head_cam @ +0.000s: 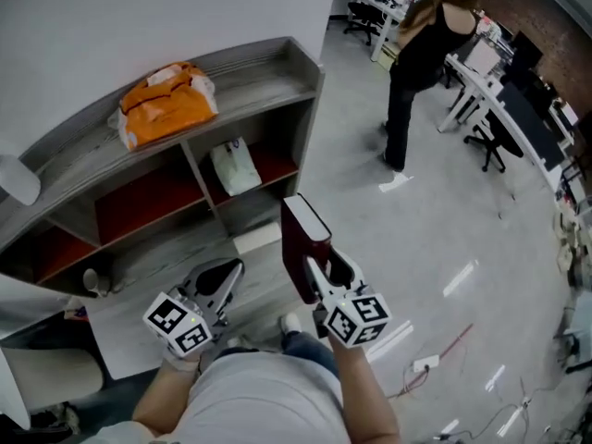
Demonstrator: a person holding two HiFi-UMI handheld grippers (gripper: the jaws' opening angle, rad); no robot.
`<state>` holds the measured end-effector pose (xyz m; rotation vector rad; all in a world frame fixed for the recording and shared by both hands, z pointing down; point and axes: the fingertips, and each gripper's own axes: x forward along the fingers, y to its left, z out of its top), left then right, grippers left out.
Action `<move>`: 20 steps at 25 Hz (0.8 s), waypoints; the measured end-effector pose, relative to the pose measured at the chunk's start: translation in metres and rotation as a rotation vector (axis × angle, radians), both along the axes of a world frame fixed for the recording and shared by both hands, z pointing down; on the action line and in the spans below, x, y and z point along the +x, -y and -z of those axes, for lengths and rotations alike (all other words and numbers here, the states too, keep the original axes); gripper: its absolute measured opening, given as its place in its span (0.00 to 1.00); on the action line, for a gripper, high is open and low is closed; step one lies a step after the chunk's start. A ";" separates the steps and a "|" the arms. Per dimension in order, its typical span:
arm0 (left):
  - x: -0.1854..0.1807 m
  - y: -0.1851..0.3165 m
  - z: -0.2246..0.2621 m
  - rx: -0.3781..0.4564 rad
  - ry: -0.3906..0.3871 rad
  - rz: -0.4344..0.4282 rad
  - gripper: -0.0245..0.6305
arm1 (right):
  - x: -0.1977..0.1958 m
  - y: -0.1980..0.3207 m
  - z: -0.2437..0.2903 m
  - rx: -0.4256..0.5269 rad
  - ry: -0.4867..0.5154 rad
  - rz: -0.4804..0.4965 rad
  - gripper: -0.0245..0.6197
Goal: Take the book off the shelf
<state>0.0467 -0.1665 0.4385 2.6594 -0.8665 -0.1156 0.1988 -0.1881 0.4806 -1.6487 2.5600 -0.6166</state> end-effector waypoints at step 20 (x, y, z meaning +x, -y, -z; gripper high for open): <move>0.012 0.015 -0.009 -0.023 0.026 -0.008 0.06 | 0.003 0.003 -0.021 -0.070 0.049 -0.014 0.36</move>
